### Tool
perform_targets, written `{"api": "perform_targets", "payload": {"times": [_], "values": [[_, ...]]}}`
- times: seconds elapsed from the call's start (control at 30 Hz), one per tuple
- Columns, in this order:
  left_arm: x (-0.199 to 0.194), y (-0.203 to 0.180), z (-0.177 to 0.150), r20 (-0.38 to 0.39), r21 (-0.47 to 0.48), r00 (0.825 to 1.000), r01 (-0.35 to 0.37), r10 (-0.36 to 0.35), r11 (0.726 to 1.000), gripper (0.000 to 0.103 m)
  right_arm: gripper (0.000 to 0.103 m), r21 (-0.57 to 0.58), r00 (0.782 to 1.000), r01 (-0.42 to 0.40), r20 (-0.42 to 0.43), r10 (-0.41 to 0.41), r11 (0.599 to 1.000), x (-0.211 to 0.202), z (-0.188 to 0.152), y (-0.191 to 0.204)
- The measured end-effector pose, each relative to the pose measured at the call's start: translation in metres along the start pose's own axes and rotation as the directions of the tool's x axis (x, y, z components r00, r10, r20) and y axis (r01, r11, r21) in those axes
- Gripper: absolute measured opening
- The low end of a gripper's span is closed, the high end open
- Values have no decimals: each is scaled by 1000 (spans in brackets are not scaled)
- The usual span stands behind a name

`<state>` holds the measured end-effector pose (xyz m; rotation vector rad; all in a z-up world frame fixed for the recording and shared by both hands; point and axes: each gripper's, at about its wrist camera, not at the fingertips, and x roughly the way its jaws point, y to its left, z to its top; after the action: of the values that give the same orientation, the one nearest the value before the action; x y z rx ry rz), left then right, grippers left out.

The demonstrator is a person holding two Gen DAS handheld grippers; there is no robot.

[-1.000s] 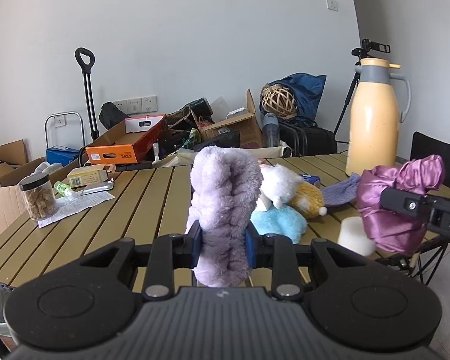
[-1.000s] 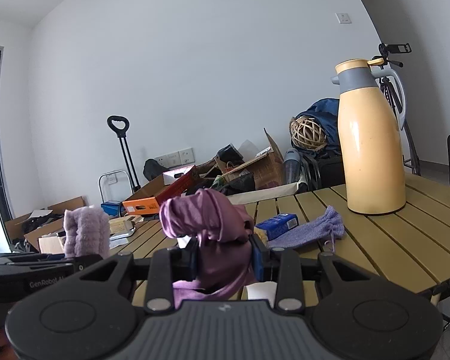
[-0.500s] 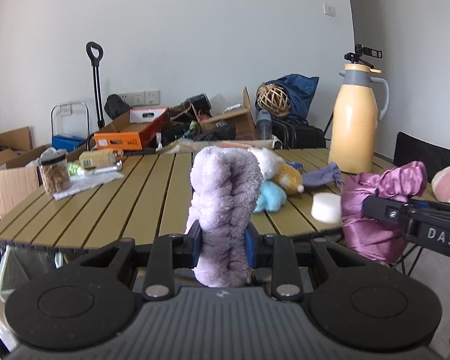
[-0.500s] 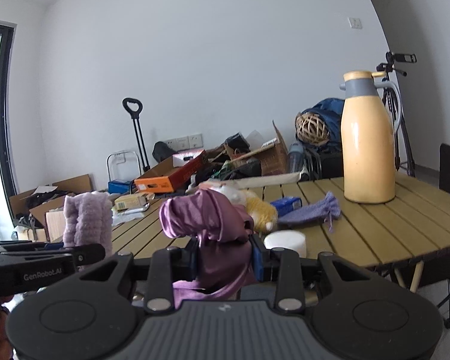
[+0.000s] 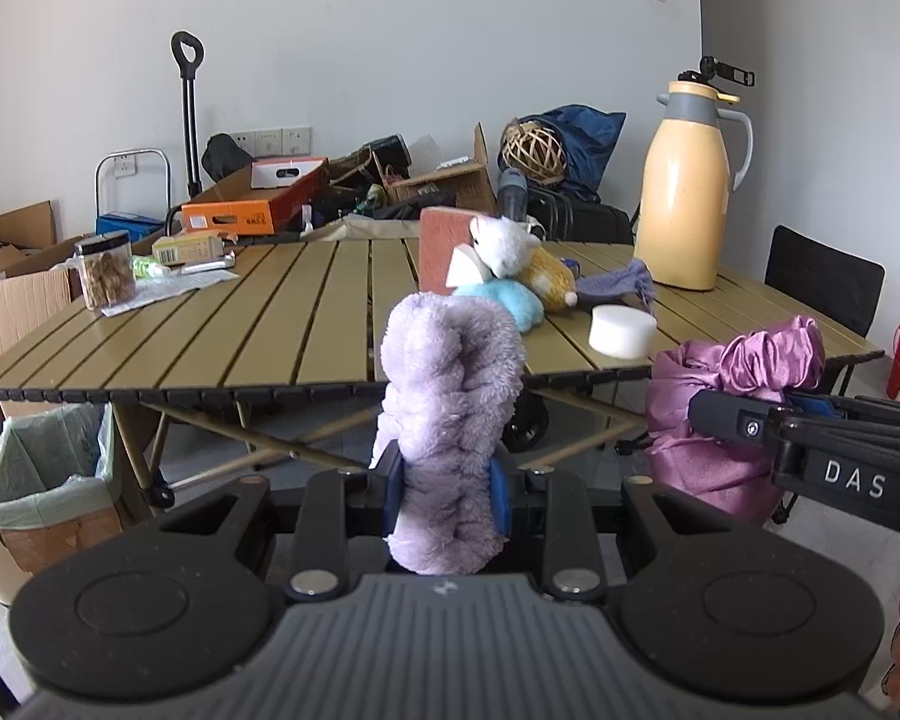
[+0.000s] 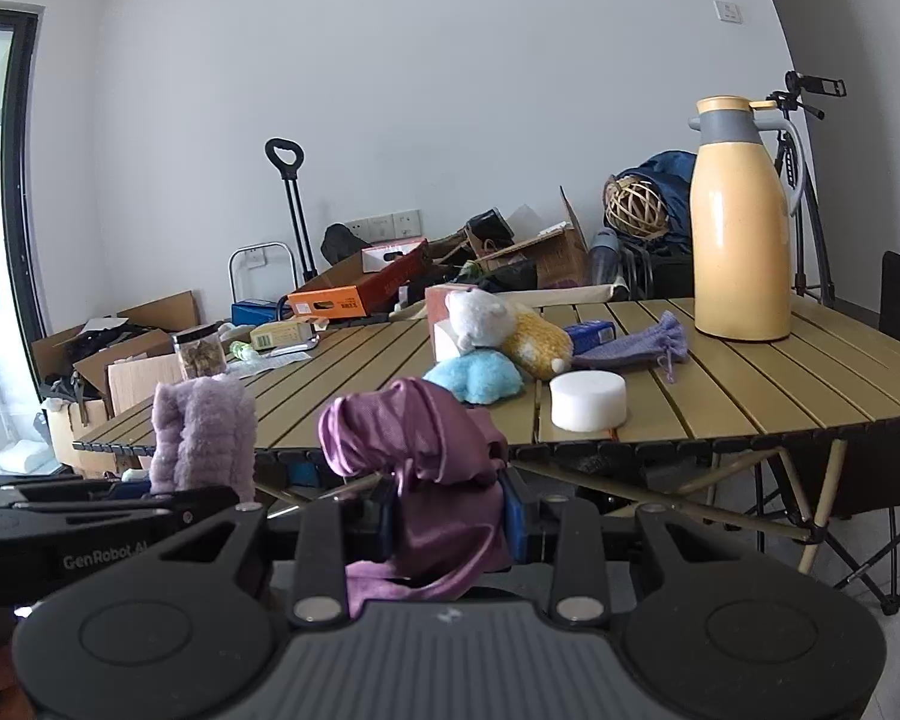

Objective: Collect trash
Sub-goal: 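Lift both held items off the table and carry them toward the black bin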

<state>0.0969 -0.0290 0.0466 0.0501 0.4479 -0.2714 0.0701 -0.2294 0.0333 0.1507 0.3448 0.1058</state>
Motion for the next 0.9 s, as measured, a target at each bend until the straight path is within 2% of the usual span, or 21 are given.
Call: {"api": "perform_targets", "payload": {"times": [0.2, 0.6, 0.9], "values": [[1, -4, -8, -20, -12, 1000, 6, -6, 1000, 29, 32, -3, 1000, 6, -29, -6, 1000, -4, -5, -5], [9, -7, -21, -78, -14, 997, -1, 0, 1000, 29, 32, -7, 996, -32, -80, 31, 999, 5, -14, 0], [24, -4, -29, -127, -18, 992, 1, -3, 1000, 28, 32, 2, 989, -51, -140, 50, 999, 26, -23, 1]]}}
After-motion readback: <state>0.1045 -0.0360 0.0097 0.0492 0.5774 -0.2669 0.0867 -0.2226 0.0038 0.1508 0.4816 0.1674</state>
